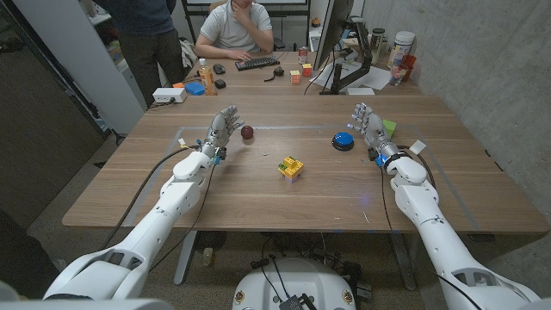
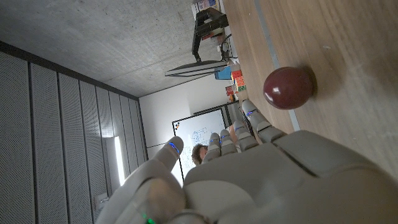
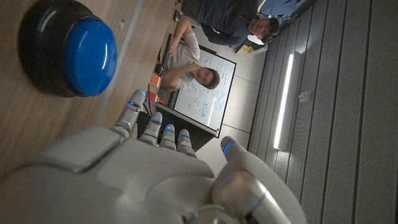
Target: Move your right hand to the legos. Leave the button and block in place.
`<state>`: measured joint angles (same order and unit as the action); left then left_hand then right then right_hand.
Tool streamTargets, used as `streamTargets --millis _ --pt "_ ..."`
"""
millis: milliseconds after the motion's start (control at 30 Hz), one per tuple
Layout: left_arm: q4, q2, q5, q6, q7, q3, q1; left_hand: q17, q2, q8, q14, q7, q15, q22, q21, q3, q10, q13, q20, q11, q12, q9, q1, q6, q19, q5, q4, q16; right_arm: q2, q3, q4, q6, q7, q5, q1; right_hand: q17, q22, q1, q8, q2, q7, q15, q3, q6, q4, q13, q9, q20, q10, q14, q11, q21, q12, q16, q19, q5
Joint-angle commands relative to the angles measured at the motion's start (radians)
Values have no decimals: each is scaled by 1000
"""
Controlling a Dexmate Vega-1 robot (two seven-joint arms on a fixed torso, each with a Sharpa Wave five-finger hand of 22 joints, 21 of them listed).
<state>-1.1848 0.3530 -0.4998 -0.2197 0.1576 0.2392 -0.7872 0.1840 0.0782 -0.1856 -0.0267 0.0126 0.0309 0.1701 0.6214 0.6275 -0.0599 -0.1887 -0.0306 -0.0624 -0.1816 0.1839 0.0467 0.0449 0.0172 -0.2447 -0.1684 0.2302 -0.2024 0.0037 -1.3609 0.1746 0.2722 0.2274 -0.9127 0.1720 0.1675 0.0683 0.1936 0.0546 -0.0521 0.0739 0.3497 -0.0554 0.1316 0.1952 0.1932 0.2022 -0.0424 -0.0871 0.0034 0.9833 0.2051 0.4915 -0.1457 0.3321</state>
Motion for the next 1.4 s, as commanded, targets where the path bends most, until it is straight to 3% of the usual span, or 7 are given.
streamTargets --millis 33,100,467,833,1400 --pt "28 -27 30 4 32 -21 16 3 89 -6 -5 2 34 4 -3 7 -1 -5 -64 -9 -7 3 -1 5 3 -4 -1 5 27 14 -154 5 -34 -146 -103 3 0 5 9 -32 -24 16 -7 5 -15 3 3 9 13 16 1 -12 6 -4 5 -6" --pt "33 -30 33 4 36 -22 19 3 88 -7 -5 2 34 4 -3 7 -1 -5 -63 -9 -7 3 -1 5 3 -4 -1 5 25 7 -166 3 -44 -165 -112 4 0 11 11 -49 -38 22 -15 13 -24 4 2 9 15 22 -1 -21 5 -6 9 -10" --pt "48 -38 43 5 44 -29 29 3 88 -7 -3 3 34 5 -6 8 0 -4 -63 -11 -7 3 -2 3 7 -3 -1 5 6 -54 -246 18 -96 -260 -155 6 2 30 11 -115 -45 23 -47 20 -54 5 2 10 35 53 -18 -44 6 -7 34 -23" --pt "81 -49 49 -2 55 -29 49 3 89 -7 -2 3 35 5 -10 9 0 -4 -64 -10 -7 3 -1 2 9 -3 -1 5 -31 -142 -334 48 -123 -332 -171 6 3 37 7 -127 -41 25 -54 11 -61 5 2 10 36 55 -16 -51 4 -11 47 -25" --pt "109 -52 49 -10 72 -32 62 3 89 -7 -2 3 34 5 -16 10 1 -4 -63 -8 -7 3 -2 3 11 -2 -1 4 -107 -271 -390 98 -230 -476 -179 5 4 50 11 -137 -54 21 -62 25 -71 6 3 10 54 83 -11 -60 7 -11 79 -29"
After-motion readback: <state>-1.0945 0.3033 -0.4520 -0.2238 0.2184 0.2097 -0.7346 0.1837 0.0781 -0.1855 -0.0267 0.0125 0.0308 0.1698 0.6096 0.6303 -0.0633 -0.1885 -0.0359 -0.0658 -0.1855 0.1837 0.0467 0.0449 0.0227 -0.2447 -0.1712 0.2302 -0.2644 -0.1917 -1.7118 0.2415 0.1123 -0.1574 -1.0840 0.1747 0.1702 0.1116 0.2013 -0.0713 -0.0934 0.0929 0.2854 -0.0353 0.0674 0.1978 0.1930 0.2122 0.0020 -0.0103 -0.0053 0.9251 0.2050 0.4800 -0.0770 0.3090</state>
